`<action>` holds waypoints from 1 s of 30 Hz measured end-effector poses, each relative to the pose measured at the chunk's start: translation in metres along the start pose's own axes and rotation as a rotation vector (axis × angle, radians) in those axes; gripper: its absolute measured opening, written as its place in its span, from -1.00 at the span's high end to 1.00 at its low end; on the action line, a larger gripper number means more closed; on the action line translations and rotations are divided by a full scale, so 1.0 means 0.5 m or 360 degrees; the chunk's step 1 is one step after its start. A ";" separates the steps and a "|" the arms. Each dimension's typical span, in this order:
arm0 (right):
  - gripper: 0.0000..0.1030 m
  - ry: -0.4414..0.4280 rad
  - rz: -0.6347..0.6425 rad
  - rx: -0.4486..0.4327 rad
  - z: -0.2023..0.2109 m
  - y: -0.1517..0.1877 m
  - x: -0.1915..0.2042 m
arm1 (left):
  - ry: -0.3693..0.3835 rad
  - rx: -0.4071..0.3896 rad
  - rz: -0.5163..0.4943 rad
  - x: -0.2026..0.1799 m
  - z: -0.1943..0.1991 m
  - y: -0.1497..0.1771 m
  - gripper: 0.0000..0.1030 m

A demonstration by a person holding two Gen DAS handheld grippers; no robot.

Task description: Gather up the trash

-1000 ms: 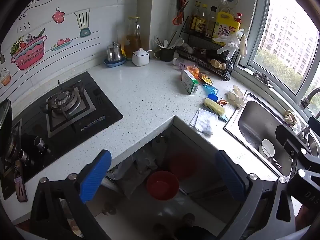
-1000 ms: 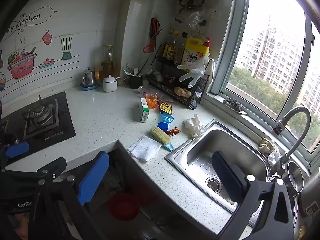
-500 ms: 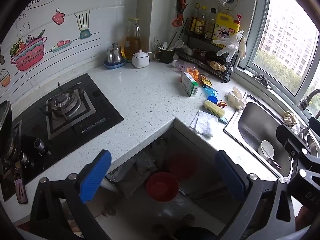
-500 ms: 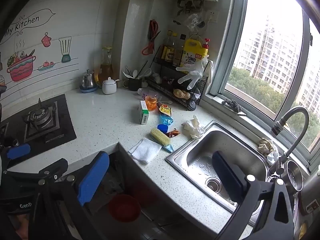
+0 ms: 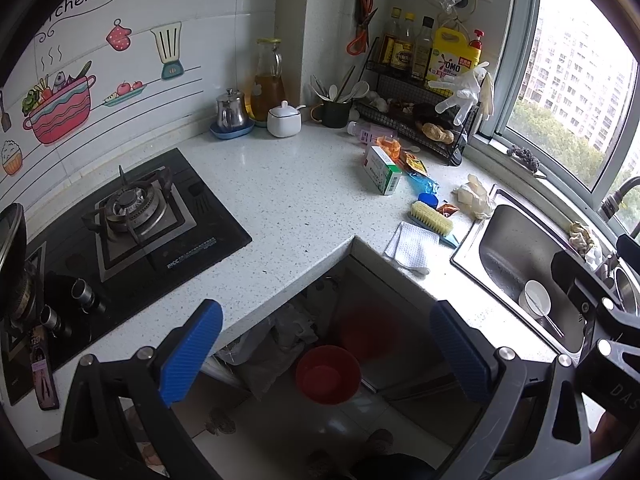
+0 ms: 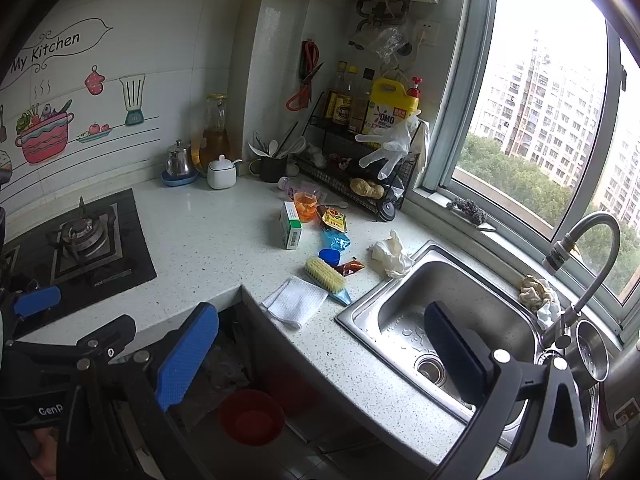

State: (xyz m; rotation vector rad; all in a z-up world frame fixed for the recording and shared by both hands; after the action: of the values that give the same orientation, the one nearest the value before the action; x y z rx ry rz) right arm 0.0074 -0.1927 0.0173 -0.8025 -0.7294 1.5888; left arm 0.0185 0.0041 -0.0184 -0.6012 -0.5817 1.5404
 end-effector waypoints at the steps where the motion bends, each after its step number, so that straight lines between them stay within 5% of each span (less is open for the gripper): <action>1: -1.00 0.0000 0.0000 0.0001 0.000 0.001 0.000 | 0.0001 0.0001 0.0002 0.002 0.000 0.000 -0.99; 30: -1.00 -0.0009 0.0014 0.0013 -0.001 0.013 0.017 | 0.0007 0.0024 0.0028 0.018 -0.001 0.017 -0.99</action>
State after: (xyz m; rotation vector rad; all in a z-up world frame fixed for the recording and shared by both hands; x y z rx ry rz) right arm 0.0033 -0.1853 0.0106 -0.7962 -0.7241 1.6017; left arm 0.0122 0.0128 -0.0250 -0.5990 -0.5623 1.5582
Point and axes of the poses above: each gripper's, at about its wrist camera, not at the fingertips, and z roughly against the way its jaws point, x to its left, y to its underside, the point moved 3 cm from there along -z, roughly the way its jaws point, and after that the axes turned 5 degrees about -z, right-handed, at the moved point
